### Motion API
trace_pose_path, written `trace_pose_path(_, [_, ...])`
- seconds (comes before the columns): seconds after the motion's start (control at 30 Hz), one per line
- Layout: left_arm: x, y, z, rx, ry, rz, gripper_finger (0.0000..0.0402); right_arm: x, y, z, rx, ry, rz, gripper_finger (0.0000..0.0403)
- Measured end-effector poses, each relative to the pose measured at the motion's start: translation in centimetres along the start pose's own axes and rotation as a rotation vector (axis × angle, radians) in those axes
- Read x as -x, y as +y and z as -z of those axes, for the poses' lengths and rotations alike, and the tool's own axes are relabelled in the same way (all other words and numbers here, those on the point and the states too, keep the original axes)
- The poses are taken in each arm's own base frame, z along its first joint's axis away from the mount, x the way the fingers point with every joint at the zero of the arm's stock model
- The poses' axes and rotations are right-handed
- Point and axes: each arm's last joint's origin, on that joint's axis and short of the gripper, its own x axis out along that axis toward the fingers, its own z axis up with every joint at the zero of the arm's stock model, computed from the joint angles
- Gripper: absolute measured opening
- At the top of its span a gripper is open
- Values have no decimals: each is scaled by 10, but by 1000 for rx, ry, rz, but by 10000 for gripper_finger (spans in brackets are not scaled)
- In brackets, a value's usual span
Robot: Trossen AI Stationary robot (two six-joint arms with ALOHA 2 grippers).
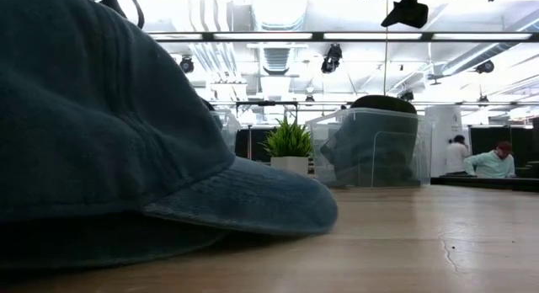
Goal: Pick & Place hat
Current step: Put the top blue cap into the left transparent bin
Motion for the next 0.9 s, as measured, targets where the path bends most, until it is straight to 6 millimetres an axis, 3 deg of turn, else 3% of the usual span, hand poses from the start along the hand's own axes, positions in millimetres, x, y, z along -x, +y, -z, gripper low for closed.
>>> trace_pose_path(0.17, [-3,4,-5,2,-19,35,165,0,0,0,0,0,0,293])
trace_pose_path(0.4, [-3,0,-4,-7,-67,139,18,0,0,0,-3,0,0,293])
trace_pose_path(0.67, [5,-24,8,-28,-95,421,3,0,0,0,-3,-1,0,290])
trace_pose_path(0.9, [30,-50,13,-94,-203,589,2,0,0,0,-9,-1,0,286])
